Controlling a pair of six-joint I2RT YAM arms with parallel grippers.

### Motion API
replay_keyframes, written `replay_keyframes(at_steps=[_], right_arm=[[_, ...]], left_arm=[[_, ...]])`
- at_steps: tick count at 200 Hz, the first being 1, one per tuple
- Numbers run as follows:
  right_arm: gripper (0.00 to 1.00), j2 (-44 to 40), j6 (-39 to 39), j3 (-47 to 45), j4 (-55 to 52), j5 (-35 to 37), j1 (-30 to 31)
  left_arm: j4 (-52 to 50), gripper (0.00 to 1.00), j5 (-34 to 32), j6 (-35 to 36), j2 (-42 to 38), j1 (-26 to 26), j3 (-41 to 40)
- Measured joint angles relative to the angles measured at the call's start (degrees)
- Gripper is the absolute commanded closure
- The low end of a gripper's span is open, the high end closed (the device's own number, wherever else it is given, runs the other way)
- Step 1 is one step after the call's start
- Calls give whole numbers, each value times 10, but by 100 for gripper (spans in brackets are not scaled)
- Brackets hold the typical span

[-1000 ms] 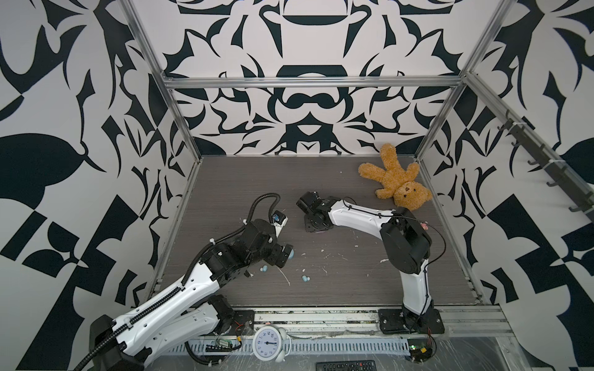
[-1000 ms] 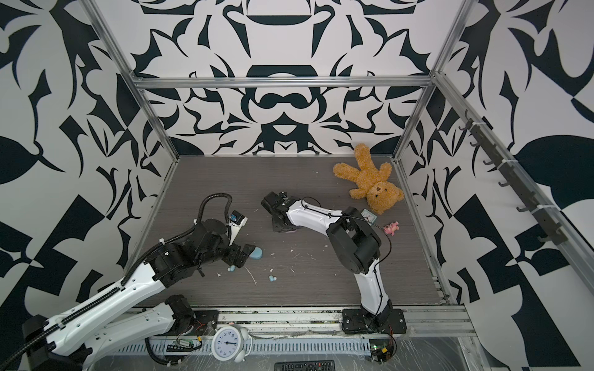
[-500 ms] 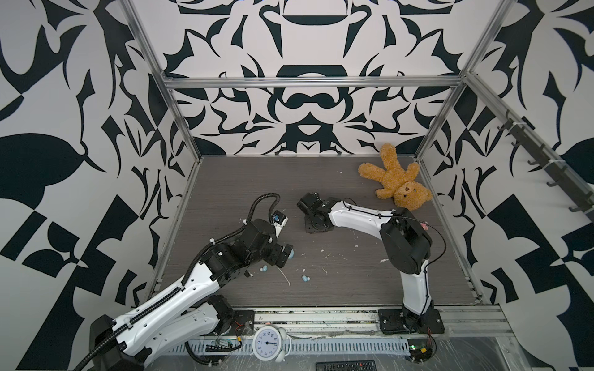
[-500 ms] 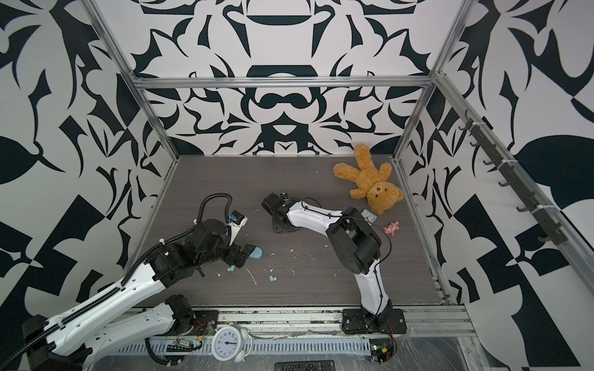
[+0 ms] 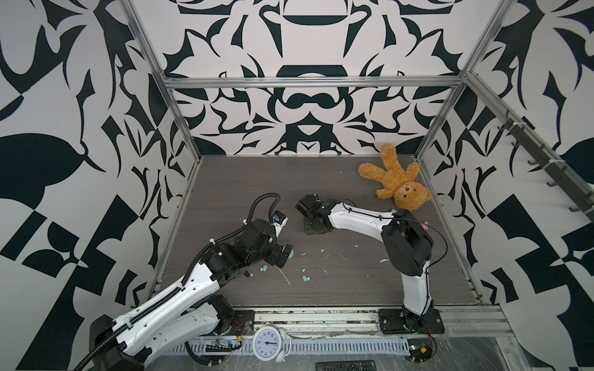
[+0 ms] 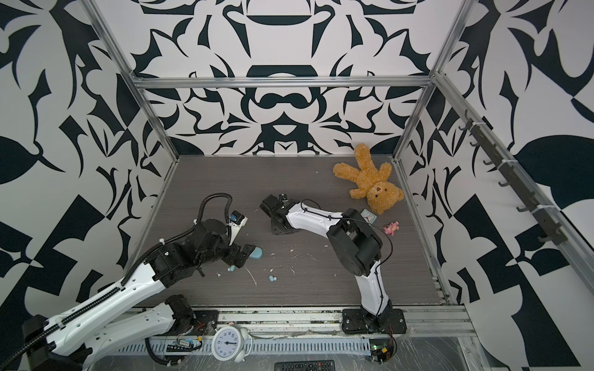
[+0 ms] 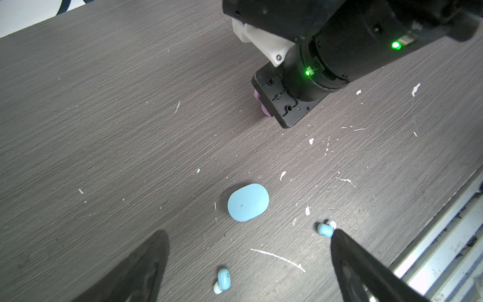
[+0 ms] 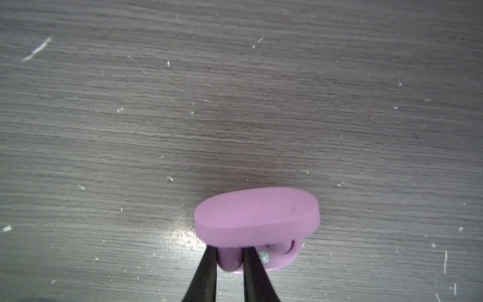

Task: Insert wireless bluetooth earbuds into charging case
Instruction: Insert the wireless bluetooth earbud into the charging case.

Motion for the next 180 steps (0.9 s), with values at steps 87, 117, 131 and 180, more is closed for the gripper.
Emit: replay_keyframes(at_steps=[87,117,131,180], right_arm=[[86,0,6,-4,7,11,5],[87,0,9,-6,11,20,14],[87,0,10,-6,12,27,18],[87,0,16,-12,14,46,26]], left_arm=[[0,1,0,0,0,0,0],[0,1,0,0,0,0,0],[0,1,0,0,0,0,0],[0,1,0,0,0,0,0]])
